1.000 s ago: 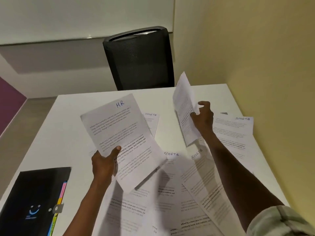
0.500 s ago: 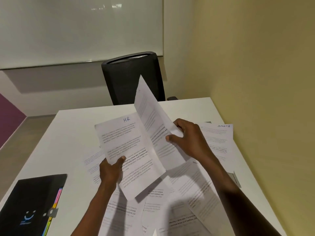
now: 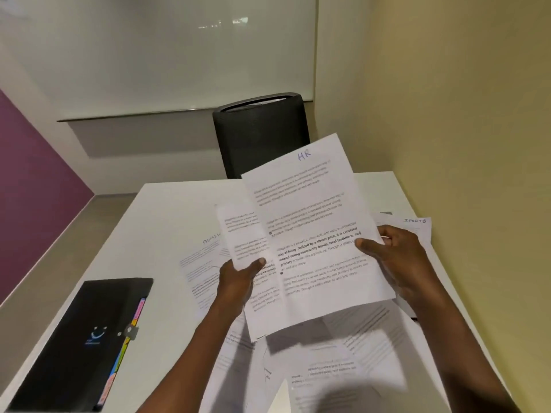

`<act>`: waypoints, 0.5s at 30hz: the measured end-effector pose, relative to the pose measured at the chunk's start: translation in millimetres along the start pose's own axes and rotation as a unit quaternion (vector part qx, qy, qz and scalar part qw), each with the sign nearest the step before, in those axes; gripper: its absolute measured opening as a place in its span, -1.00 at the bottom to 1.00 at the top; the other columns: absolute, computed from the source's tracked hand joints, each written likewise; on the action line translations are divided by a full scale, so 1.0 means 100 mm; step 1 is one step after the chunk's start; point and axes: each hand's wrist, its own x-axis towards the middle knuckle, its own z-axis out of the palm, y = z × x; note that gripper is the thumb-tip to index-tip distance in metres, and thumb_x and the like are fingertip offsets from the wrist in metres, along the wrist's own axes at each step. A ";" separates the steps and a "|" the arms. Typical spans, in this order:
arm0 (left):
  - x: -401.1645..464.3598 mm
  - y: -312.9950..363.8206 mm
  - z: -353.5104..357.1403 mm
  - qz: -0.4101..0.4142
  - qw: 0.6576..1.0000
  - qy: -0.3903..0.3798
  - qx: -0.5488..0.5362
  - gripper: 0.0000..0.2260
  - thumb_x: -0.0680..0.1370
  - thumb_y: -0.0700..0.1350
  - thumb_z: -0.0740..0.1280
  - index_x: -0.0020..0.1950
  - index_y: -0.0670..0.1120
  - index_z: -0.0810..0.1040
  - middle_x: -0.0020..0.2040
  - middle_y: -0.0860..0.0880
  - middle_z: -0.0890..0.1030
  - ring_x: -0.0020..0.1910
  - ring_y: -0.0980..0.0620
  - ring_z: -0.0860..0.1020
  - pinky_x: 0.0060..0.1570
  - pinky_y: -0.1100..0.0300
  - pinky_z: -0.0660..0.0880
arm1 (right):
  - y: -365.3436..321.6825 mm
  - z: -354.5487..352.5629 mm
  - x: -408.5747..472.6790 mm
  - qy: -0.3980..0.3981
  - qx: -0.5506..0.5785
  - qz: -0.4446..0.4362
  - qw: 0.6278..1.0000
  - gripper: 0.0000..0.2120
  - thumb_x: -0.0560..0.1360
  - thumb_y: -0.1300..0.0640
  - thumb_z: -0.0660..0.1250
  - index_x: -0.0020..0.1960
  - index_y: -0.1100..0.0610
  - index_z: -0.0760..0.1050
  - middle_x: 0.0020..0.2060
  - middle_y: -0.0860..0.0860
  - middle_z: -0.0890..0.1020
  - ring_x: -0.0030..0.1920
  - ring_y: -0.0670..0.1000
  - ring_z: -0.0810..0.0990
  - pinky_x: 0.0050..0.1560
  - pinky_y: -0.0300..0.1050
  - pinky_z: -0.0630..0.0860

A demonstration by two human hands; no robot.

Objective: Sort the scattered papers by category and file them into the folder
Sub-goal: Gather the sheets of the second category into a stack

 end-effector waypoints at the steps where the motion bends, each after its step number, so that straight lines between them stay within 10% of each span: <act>1: -0.01 0.00 0.00 0.003 1.000 -0.014 -0.010 -0.67 0.44 -0.12 0.55 0.17 -0.07 0.61 -0.14 0.01 0.71 -0.25 0.06 0.68 -0.21 0.20 0.62 | 0.07 -0.03 -0.01 0.008 0.003 0.007 1.000 -0.84 0.38 0.22 0.52 -0.05 0.11 0.66 -0.13 -0.02 0.73 -0.10 0.04 0.72 0.11 0.19 0.59; 3: -0.08 0.02 0.03 0.001 0.999 -0.040 -0.029 -0.70 0.47 -0.22 0.52 0.19 -0.10 0.61 0.04 -0.03 0.72 0.00 0.01 0.70 -0.06 0.14 0.64 | 0.22 -0.06 -0.03 0.014 -0.001 0.018 1.000 -0.84 0.38 0.22 0.53 -0.05 0.11 0.66 -0.10 -0.01 0.73 -0.07 0.06 0.71 0.12 0.20 0.58; 15: -0.20 0.11 0.04 0.025 0.987 -0.158 -0.011 -0.75 0.51 -0.27 0.45 0.17 -0.11 0.61 0.06 -0.04 0.72 -0.03 0.03 0.70 -0.20 0.27 0.60 | 0.41 -0.03 -0.24 -0.049 0.010 0.019 0.999 -0.63 0.40 0.14 0.53 0.18 -0.02 0.57 0.03 -0.15 0.69 0.08 -0.08 0.65 0.12 -0.08 0.52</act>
